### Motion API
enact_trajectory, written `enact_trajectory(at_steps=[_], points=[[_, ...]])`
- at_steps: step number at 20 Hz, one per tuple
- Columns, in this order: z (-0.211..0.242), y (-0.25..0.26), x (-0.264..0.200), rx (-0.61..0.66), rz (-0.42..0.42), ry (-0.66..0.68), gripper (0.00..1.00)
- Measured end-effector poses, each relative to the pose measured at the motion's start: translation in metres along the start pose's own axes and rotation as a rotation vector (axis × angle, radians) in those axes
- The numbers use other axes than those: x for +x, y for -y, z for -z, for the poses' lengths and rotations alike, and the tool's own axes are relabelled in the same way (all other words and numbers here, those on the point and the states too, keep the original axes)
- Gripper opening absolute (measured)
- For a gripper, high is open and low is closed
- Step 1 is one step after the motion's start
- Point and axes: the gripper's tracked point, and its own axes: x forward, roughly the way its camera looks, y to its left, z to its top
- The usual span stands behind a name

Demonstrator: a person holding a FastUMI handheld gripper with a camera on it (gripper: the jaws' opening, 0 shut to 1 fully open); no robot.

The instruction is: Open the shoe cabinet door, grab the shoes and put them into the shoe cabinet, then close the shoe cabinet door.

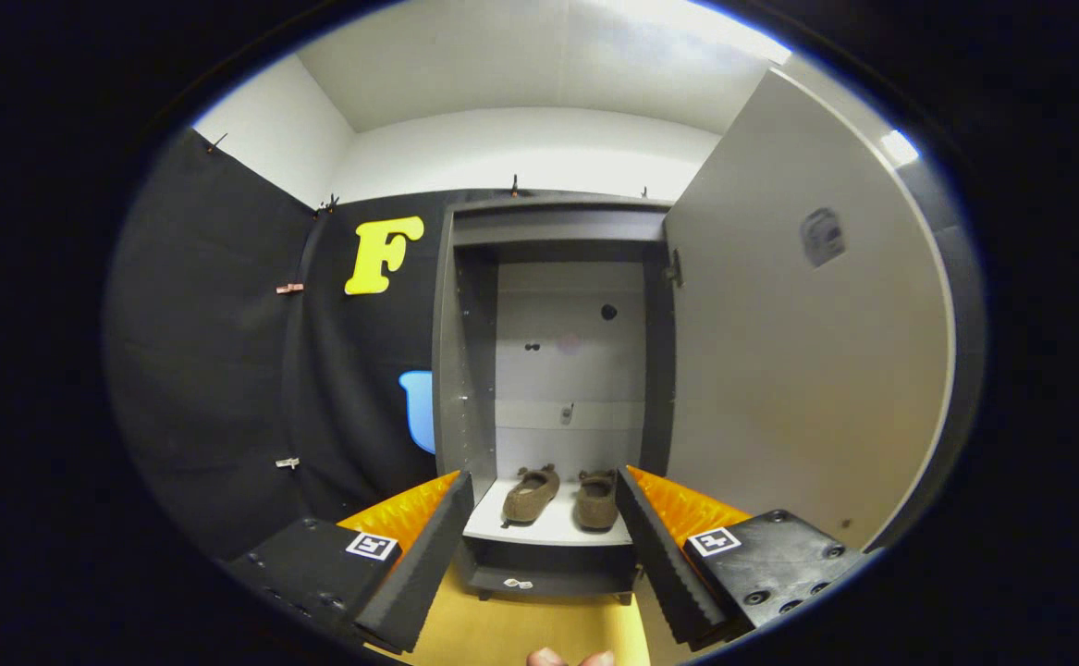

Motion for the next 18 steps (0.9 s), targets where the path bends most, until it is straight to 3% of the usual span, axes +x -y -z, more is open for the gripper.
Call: enact_trajectory(at_steps=[12, 18], points=[[-0.015, 0.127, -0.117, 0.061, 0.147, -0.070, 0.98], [0.007, 0.214, -0.129, 0.023, 0.281, -0.114, 0.98]])
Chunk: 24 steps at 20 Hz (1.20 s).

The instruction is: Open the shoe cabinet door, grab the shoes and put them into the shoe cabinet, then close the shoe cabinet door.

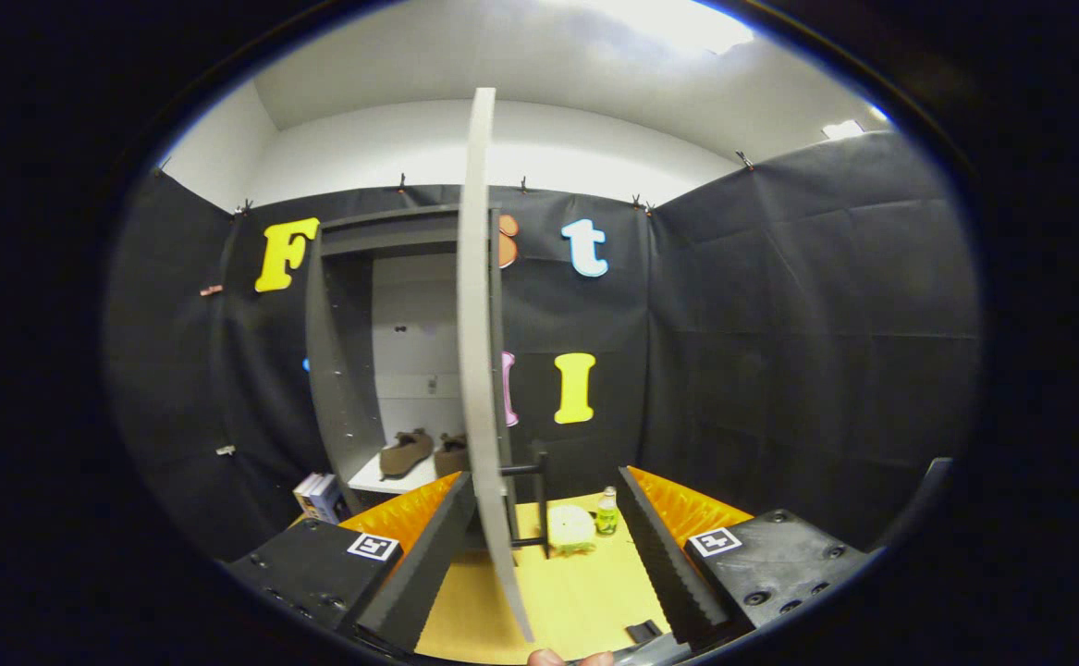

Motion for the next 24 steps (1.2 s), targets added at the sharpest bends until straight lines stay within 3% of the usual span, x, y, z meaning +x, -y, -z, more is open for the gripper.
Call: enact_trajectory(at_steps=[5, 9, 12, 24], points=[[0.027, 0.059, 0.041, -0.038, 0.115, -0.052, 0.98], [0.038, 0.062, 0.067, -0.005, 0.097, -0.085, 0.98], [0.037, 0.040, 0.070, 0.000, 0.063, -0.084, 0.98], [0.036, -0.027, 0.051, -0.016, 0.063, -0.054, 0.97]])
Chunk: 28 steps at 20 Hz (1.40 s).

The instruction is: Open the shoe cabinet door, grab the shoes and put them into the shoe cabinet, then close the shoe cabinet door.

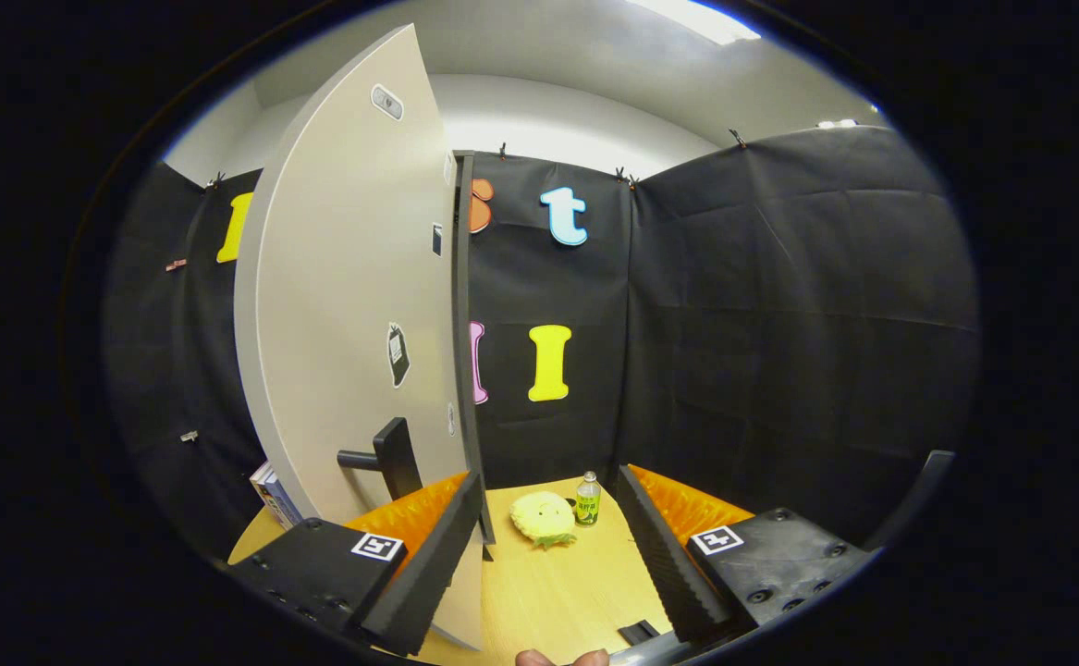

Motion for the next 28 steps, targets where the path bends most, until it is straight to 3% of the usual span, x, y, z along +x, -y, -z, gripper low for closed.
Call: enact_trajectory(at_steps=[10, 21, 28], points=[[0.008, -0.112, 0.001, 0.024, -0.182, -0.022, 0.97], [0.025, -0.239, 0.044, 0.018, -0.343, -0.073, 0.98], [0.018, -0.267, 0.059, 0.012, -0.357, -0.051, 0.97]])
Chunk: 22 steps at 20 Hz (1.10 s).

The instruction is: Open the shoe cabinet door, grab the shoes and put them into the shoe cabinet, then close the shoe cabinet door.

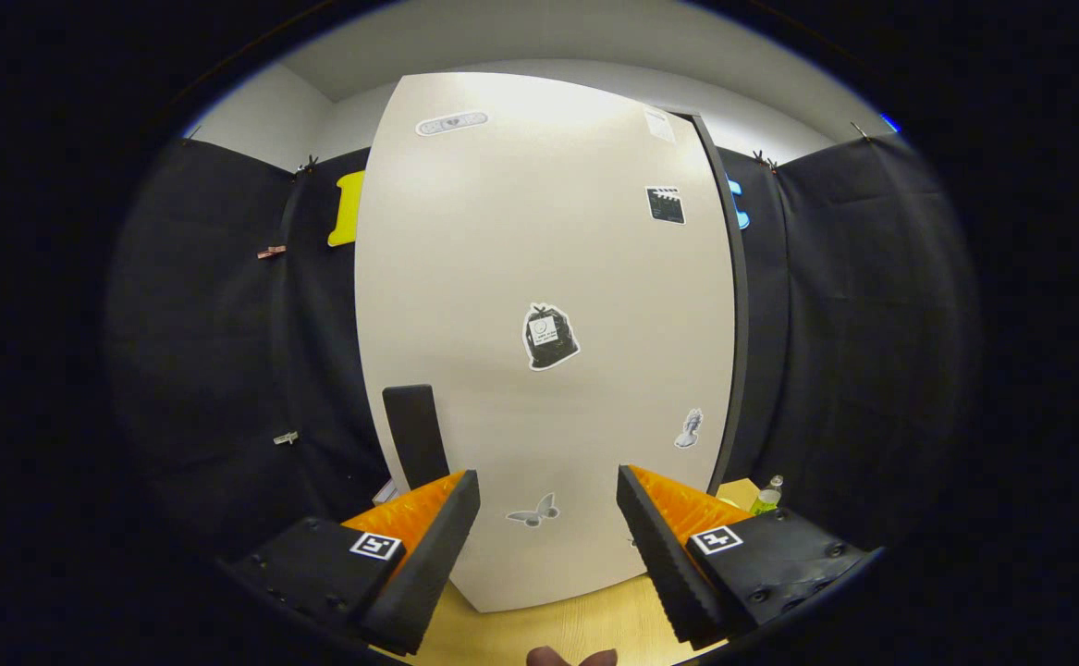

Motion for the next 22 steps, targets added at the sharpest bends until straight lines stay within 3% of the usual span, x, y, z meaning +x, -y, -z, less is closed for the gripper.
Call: enact_trajectory(at_steps=[22], points=[[-0.010, 0.032, -0.027, -0.038, 0.048, 0.025, 0.97]])
